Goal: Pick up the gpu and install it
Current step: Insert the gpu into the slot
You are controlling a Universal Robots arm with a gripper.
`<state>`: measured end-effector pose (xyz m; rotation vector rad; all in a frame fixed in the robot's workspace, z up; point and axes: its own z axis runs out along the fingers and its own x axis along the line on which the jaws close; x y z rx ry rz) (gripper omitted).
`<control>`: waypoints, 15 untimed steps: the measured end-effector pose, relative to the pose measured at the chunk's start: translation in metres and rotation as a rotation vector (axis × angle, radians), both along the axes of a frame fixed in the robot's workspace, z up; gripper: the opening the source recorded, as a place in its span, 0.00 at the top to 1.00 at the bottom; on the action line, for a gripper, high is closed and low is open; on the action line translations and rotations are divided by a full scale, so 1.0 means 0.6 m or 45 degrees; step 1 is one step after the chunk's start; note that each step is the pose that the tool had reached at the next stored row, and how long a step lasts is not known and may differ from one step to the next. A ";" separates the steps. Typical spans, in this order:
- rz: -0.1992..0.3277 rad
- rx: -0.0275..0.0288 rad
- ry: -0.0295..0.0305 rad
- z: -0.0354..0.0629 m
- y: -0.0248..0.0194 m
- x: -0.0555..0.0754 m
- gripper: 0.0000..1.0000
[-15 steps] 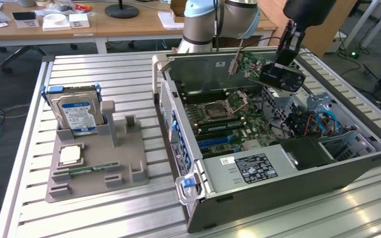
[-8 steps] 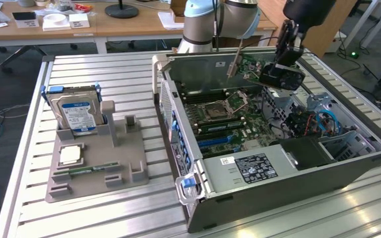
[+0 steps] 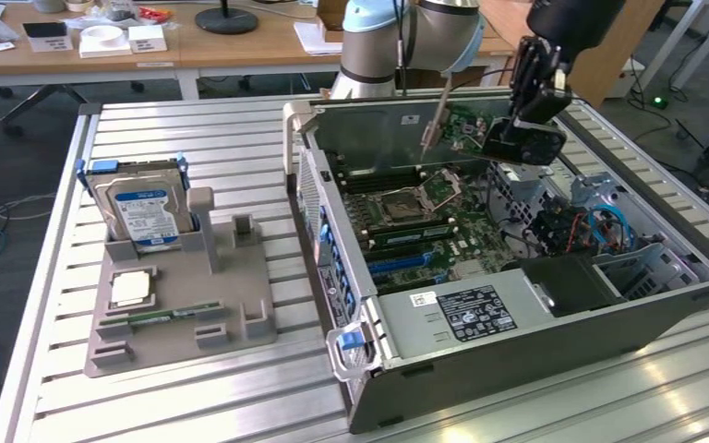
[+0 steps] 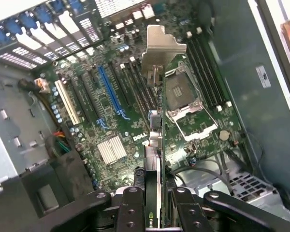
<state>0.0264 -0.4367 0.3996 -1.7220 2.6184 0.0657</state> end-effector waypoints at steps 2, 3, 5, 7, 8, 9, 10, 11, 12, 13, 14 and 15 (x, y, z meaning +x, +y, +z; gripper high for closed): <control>0.040 -0.0003 0.0000 0.000 0.0000 0.000 0.74; 0.059 -0.0004 0.0000 0.000 0.0000 0.000 0.74; 0.097 -0.0008 0.0000 0.000 0.0000 0.000 0.74; 0.135 -0.0010 0.0000 0.000 0.0000 0.000 0.74; 0.154 -0.0012 0.0000 0.000 0.0000 0.000 0.74; 0.174 -0.0012 -0.0001 0.000 0.0000 0.000 0.74; 0.193 -0.0013 0.0000 -0.001 0.0000 0.000 0.74; 0.212 -0.0016 0.0000 -0.001 0.0000 0.000 0.74; 0.231 -0.0017 0.0000 -0.001 0.0000 0.000 0.74; 0.250 -0.0018 0.0000 -0.001 0.0000 0.000 0.74; 0.269 -0.0020 0.0000 -0.001 0.0000 0.000 0.74; 0.288 -0.0021 0.0000 -0.001 0.0000 0.000 0.74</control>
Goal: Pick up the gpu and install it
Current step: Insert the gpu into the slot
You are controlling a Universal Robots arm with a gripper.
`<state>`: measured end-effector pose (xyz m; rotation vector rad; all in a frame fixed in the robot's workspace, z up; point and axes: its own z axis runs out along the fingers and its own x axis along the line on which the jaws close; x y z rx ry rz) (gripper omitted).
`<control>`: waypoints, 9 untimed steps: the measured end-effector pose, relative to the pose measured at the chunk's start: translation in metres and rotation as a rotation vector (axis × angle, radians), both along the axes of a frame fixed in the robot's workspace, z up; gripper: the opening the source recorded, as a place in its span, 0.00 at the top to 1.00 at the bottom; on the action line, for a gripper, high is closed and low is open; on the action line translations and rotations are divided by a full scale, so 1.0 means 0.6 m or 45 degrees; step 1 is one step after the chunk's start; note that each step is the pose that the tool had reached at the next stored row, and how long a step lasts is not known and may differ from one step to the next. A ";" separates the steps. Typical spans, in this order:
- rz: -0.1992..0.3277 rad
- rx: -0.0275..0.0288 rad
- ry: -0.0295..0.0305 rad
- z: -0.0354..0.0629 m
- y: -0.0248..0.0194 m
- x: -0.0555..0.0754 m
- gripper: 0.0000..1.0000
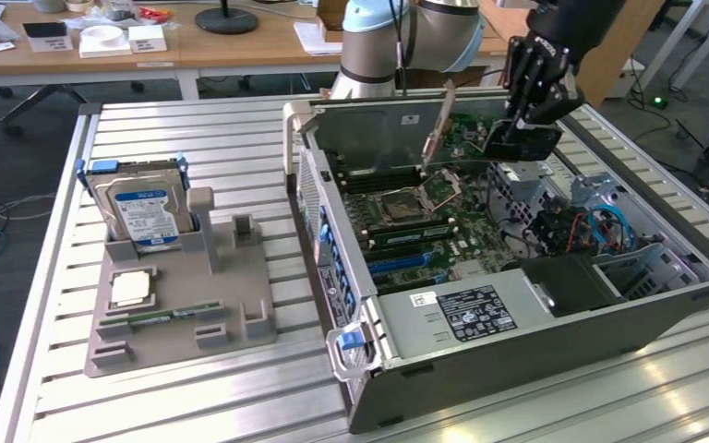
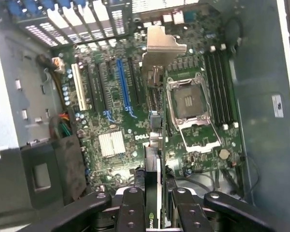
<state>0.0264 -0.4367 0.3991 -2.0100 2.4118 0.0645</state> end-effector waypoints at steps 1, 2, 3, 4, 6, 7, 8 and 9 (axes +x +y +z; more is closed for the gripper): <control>0.021 -0.0001 0.0000 0.000 0.0000 0.000 0.74; 0.040 -0.0003 0.0000 0.000 0.0000 0.000 0.74; 0.059 -0.0004 0.0000 0.000 0.0000 0.000 0.74; 0.077 -0.0006 0.0000 0.000 0.0000 0.000 0.74; 0.116 -0.0009 0.0001 0.000 0.0000 0.000 0.74; 0.135 -0.0010 0.0000 0.000 0.0000 0.000 0.74; 0.154 -0.0011 0.0000 0.000 0.0000 0.000 0.74; 0.173 -0.0013 0.0000 0.000 0.0000 0.000 0.74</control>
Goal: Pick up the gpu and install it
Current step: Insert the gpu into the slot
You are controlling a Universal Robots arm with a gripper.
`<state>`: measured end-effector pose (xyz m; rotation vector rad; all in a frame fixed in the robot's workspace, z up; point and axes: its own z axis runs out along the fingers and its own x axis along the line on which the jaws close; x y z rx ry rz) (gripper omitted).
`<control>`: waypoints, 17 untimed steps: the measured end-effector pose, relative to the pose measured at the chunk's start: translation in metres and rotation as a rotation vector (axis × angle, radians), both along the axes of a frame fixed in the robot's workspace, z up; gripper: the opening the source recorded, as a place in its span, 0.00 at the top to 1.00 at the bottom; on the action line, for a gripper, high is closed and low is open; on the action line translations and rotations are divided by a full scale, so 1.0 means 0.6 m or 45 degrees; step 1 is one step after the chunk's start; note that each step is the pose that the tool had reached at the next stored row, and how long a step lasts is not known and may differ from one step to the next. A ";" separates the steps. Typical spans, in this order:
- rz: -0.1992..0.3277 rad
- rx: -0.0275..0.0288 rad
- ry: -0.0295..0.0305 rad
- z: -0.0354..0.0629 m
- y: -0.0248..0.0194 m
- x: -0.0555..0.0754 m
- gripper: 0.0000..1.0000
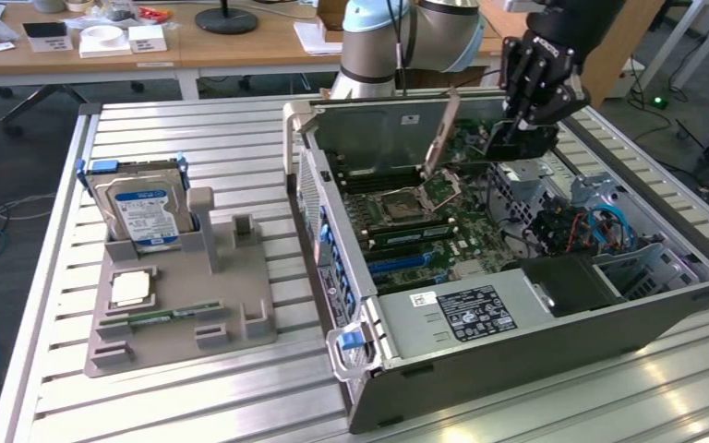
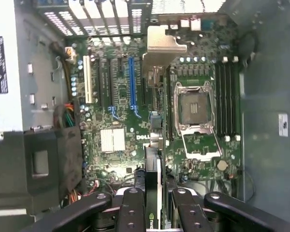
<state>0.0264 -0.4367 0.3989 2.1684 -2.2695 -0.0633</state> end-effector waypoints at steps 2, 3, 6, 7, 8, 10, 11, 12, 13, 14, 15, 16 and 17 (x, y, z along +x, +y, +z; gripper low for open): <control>0.038 -0.0003 0.0000 0.000 0.0000 0.000 0.74; 0.056 -0.0005 0.0000 0.000 0.0000 0.000 0.74; 0.115 -0.0009 0.0000 0.000 0.0000 0.000 0.74; 0.135 -0.0010 0.0000 0.000 0.0000 0.000 0.74; 0.154 -0.0011 0.0000 0.000 0.0000 0.000 0.74; 0.173 -0.0011 0.0000 0.000 0.0000 0.000 0.74; 0.173 -0.0012 0.0000 0.000 0.0000 0.000 0.74; 0.173 -0.0011 0.0000 0.000 0.0000 0.000 0.74; 0.173 -0.0012 0.0000 0.000 0.0000 0.000 0.74; 0.172 -0.0010 -0.0001 -0.001 0.0001 0.000 0.74; 0.165 -0.0010 -0.0001 -0.001 0.0001 -0.001 0.74; 0.149 -0.0013 0.0000 -0.001 0.0001 -0.001 0.74; 0.131 -0.0014 0.0000 -0.001 0.0001 -0.002 0.74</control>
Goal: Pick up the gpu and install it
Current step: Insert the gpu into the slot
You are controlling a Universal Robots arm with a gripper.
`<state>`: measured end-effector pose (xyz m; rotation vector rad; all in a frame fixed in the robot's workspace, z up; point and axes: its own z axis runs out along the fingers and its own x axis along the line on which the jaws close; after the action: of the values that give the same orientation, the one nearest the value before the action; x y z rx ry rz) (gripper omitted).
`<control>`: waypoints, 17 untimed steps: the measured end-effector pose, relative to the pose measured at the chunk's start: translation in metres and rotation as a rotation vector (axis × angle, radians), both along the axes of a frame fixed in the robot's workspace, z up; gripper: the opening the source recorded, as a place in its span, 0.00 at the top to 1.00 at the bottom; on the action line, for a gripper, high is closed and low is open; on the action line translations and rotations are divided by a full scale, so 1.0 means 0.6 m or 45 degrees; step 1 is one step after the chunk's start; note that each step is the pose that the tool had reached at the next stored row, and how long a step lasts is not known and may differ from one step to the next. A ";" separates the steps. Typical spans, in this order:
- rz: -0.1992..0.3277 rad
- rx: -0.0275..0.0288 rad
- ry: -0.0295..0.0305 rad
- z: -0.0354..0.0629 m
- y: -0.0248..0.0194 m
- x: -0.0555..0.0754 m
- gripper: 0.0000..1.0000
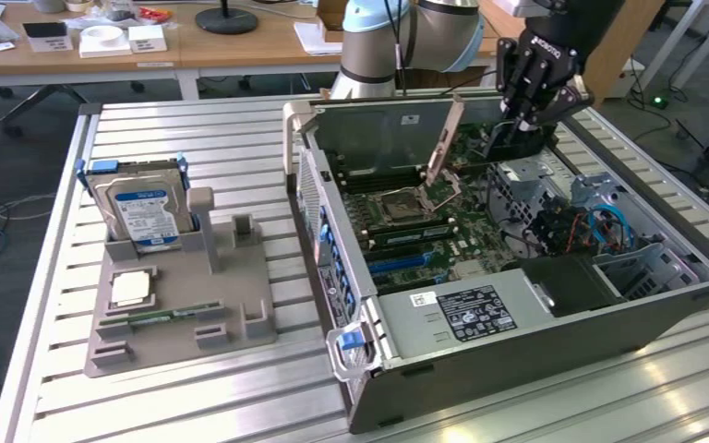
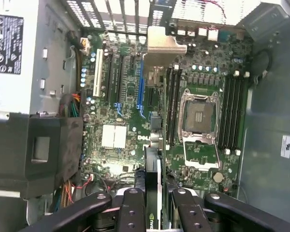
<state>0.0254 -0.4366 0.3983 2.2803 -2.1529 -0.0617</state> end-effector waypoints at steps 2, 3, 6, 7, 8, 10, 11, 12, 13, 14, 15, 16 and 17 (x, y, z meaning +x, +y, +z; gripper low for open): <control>-0.030 0.0005 -0.0001 -0.001 0.0001 -0.001 0.74; -0.038 0.0006 -0.0001 -0.002 0.0000 -0.003 0.74; -0.056 0.0004 -0.0010 -0.006 -0.0001 -0.009 0.74; -0.060 0.0004 -0.0015 -0.008 -0.0001 -0.010 0.74; -0.063 0.0002 -0.0017 -0.010 0.0000 -0.012 0.74; -0.064 0.0000 -0.0017 -0.011 0.0000 -0.013 0.74; -0.064 0.0002 -0.0018 -0.011 0.0000 -0.013 0.74; -0.063 0.0003 -0.0017 -0.011 -0.0001 -0.013 0.74; -0.064 0.0004 -0.0018 -0.011 -0.0001 -0.013 0.74; -0.064 0.0004 -0.0017 -0.011 -0.0001 -0.013 0.74; -0.063 0.0005 -0.0018 -0.011 0.0000 -0.013 0.74; -0.063 0.0009 -0.0019 -0.012 0.0000 -0.013 0.74; -0.063 0.0011 -0.0020 -0.013 0.0000 -0.013 0.74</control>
<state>0.0175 -0.4367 0.3904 2.2280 -2.2109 -0.0611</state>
